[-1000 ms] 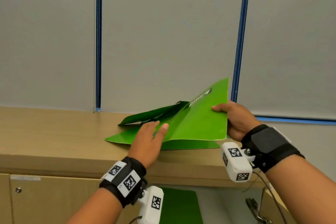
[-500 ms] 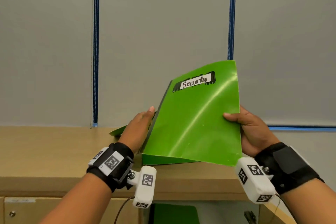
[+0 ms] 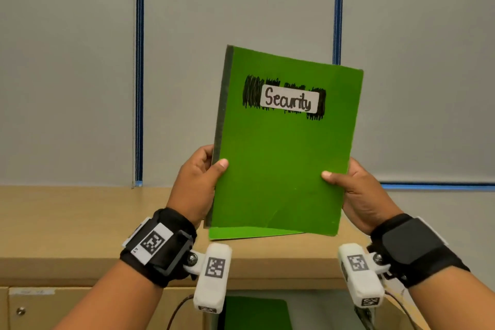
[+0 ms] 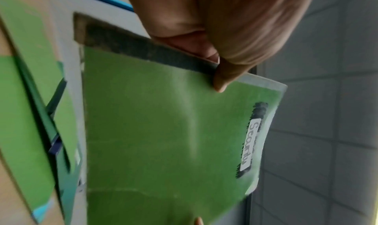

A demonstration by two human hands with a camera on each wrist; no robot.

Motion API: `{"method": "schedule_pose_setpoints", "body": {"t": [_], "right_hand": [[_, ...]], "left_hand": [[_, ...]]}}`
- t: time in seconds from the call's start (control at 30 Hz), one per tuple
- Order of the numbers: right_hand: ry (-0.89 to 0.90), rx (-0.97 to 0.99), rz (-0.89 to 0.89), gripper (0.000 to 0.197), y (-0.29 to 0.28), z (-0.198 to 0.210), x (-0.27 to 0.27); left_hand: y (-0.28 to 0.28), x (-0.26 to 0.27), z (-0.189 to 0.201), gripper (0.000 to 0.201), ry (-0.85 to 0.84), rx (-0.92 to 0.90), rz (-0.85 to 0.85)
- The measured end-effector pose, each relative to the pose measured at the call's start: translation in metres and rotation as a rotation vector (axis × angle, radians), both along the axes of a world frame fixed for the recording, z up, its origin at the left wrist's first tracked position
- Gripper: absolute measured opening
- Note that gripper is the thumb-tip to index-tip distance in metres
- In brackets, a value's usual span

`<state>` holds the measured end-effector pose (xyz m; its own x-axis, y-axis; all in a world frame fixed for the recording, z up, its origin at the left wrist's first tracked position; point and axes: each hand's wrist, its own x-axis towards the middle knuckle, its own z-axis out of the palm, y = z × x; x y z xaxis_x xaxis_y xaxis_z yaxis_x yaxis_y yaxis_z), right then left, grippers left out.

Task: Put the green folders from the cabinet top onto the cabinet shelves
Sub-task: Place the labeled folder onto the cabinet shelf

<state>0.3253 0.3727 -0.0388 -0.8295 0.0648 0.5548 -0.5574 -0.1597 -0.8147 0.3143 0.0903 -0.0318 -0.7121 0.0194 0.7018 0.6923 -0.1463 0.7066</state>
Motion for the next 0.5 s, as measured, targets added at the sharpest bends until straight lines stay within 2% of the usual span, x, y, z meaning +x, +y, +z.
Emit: {"method": "schedule_pose_setpoints", "body": {"t": [0.07, 0.13, 0.27, 0.5], "right_hand": [[0.023, 0.053, -0.199, 0.062, -0.003, -0.006, -0.003], [-0.011, 0.05, -0.234, 0.077, -0.003, -0.016, -0.006], [-0.085, -0.017, -0.125, 0.048, -0.009, -0.042, -0.003], [-0.211, -0.051, -0.136, 0.043, -0.016, -0.095, -0.002]], "left_hand": [[0.0, 0.001, -0.011, 0.022, -0.045, 0.026, -0.059], [0.0, 0.001, -0.024, 0.022, -0.086, 0.033, -0.111], [0.001, -0.002, -0.057, 0.025, -0.139, 0.042, -0.082], [0.004, -0.008, -0.121, 0.024, -0.228, 0.056, -0.016]]}}
